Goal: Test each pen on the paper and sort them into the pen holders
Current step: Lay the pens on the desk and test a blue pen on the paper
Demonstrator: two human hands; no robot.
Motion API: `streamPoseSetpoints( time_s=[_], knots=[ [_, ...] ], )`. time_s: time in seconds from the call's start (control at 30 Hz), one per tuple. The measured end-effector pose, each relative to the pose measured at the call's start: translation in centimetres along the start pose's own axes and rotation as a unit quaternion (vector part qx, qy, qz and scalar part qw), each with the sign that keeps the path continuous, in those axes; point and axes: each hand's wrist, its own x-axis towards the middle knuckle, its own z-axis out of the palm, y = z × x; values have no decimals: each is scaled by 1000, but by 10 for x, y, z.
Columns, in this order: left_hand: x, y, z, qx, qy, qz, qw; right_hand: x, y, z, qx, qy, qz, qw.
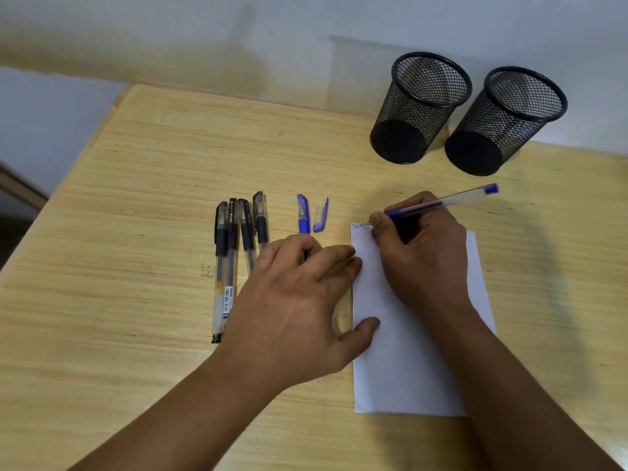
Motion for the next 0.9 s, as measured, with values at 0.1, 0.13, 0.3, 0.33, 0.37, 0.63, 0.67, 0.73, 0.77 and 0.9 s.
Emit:
streamPoseSetpoints(
  time_s=[0.1,0.13,0.3,0.33,0.37,0.63,0.67,0.73,0.77,0.9],
  knots=[
    [0,0,0,2,1,2,1000,-1,0,0,3,-7,-1,1000],
    [0,0,-1,2,0,2,1000,-1,0,0,6,-8,-3,1000],
    [1,0,-1,0,-2,-3,1000,0,1,-1,17,4,9,1000],
    [1,-1,0,0,-1,-3,1000,0,1,0,16,5,10,1000],
    [0,-1,0,0,1,-2,1000,0,0,1,13,5,8,1000],
    [0,-1,1,4,5,1,1000,0,0,1,2,-2,5,1000],
    [0,-1,1,5,5,2,1000,0,0,1,2,1,8,1000],
    [0,-1,2,5,5,2,1000,0,-1,1,1,5,5,1000],
    [0,-1,2,6,5,2,1000,0,-1,1,0,3,2,1000],
    [0,-1,2,7,3,0,1000,-2,-2,0,-2,-5,-1,1000]
  ],
)
